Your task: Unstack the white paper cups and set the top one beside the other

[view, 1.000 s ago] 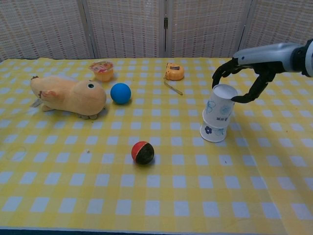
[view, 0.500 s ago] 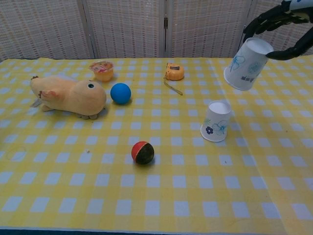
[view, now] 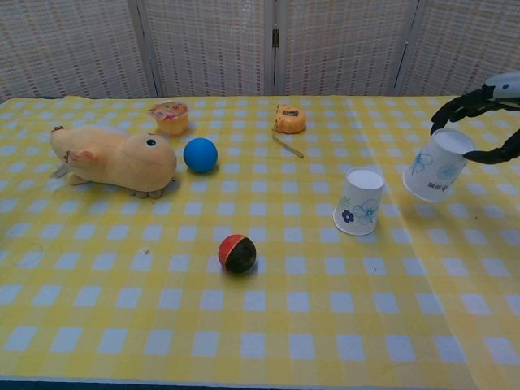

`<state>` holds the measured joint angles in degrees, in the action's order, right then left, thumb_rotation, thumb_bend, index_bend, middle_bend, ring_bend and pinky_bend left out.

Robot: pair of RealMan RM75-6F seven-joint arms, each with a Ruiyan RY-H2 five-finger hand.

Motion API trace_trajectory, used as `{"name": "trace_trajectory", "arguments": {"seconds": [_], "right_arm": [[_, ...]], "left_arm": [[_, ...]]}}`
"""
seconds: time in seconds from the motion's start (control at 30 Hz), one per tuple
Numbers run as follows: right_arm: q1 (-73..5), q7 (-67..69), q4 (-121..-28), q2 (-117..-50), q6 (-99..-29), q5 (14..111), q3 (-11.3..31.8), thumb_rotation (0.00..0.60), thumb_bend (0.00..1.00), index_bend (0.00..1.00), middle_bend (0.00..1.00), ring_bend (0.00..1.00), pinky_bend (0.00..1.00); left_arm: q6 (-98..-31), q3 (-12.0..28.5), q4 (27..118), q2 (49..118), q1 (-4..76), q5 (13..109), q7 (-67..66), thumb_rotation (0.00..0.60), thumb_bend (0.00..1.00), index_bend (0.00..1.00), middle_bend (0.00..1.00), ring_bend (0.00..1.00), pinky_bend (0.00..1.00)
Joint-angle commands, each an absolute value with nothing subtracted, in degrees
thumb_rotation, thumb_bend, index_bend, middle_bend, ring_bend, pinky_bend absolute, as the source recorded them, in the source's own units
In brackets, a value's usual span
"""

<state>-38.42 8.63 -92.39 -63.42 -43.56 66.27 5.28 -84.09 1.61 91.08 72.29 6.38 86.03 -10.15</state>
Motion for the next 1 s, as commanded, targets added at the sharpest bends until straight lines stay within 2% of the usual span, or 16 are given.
{"name": "trace_trajectory", "arguments": {"seconds": [0.03, 0.77, 0.9, 1.0], "right_arm": [[-37.97, 10.03, -90.01, -65.84, -43.27, 67.89, 5.0, 0.6, 0.47, 0.33, 0.14, 0.11, 0.06], [-38.29, 12.09, -85.66, -71.12, -41.44, 70.56, 5.61, 0.6, 0.47, 0.32, 0.14, 0.11, 0.06], [-38.28, 11.59, -85.72, -71.31, -41.25, 70.48, 5.51, 0.6, 0.47, 0.29, 0.13, 0.11, 0.06], [-38.26, 11.18, -85.86, -71.22, -41.0, 70.23, 5.42, 0.6, 0.47, 0.22, 0.13, 0.11, 0.06]], "left_arm": [[-84.15, 1.58, 91.22, 72.2, 6.31, 85.96, -10.31, 0.6, 0.33, 0.04, 0.04, 0.06, 0.0], [-83.74, 1.37, 90.93, 72.33, 6.28, 85.64, -10.34, 0.6, 0.33, 0.04, 0.04, 0.06, 0.0], [-83.68, 1.38, 90.62, 72.43, 6.28, 85.57, -10.05, 0.6, 0.33, 0.04, 0.04, 0.06, 0.0], [-83.61, 1.39, 90.4, 72.53, 6.32, 85.57, -9.88, 0.6, 0.34, 0.04, 0.04, 0.06, 0.0]]}}
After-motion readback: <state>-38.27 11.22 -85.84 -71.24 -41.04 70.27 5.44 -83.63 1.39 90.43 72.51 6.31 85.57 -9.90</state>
